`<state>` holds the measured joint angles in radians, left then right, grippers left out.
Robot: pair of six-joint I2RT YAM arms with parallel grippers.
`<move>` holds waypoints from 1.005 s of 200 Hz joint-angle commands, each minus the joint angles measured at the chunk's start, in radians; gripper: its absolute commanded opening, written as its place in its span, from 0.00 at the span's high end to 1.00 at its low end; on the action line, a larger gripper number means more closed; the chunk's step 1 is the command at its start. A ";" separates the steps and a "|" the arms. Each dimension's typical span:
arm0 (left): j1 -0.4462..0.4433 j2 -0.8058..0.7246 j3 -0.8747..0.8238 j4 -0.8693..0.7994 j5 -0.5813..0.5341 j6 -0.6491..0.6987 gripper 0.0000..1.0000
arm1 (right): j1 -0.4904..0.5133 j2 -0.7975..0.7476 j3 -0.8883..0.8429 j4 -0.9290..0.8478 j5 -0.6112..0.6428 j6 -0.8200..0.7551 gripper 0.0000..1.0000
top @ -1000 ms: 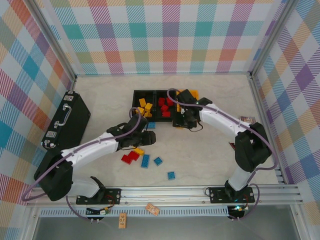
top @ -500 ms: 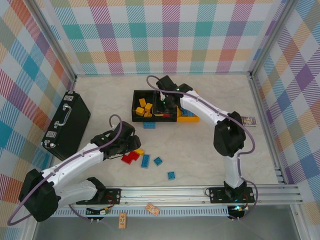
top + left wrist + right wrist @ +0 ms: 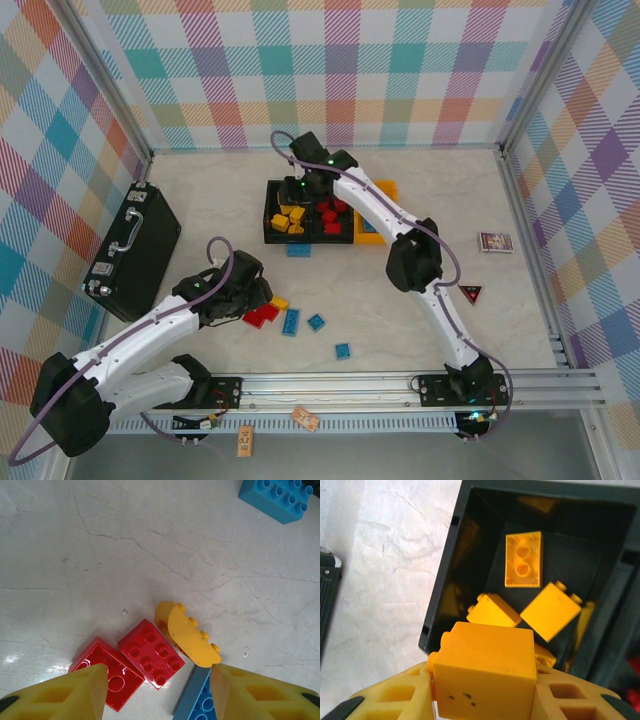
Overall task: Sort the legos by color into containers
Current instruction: Place the lego in the container.
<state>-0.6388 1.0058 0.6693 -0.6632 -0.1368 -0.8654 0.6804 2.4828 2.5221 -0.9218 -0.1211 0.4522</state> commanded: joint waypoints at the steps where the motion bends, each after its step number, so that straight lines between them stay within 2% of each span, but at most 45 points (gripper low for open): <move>1: 0.007 0.000 -0.013 -0.020 0.000 -0.015 0.44 | 0.001 0.056 0.076 -0.024 -0.036 -0.023 0.65; 51: 0.007 0.003 -0.022 -0.013 0.002 -0.018 0.44 | -0.001 0.116 0.124 0.056 -0.055 -0.015 0.61; 68: 0.006 0.003 -0.028 -0.009 0.003 -0.023 0.44 | -0.001 0.122 0.139 0.065 -0.050 -0.012 0.51; 91: 0.007 0.003 -0.030 -0.008 0.002 -0.024 0.44 | -0.001 0.108 0.138 0.072 -0.036 -0.015 0.43; 114: 0.007 0.009 -0.025 -0.007 0.002 -0.023 0.44 | -0.001 0.084 0.138 0.061 -0.019 -0.026 0.39; 135: 0.007 0.016 -0.019 -0.004 0.002 -0.022 0.44 | -0.001 0.046 0.127 0.042 -0.009 -0.041 0.40; 170: 0.007 0.018 -0.013 -0.007 -0.001 -0.024 0.44 | 0.002 -0.095 -0.017 0.057 -0.012 -0.065 0.42; 201: 0.007 0.015 -0.001 -0.020 -0.008 -0.019 0.44 | 0.015 -0.277 -0.268 0.128 -0.008 -0.094 0.42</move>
<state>-0.6384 1.0241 0.6514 -0.6598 -0.1364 -0.8753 0.6811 2.3878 2.3867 -0.8528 -0.1314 0.4007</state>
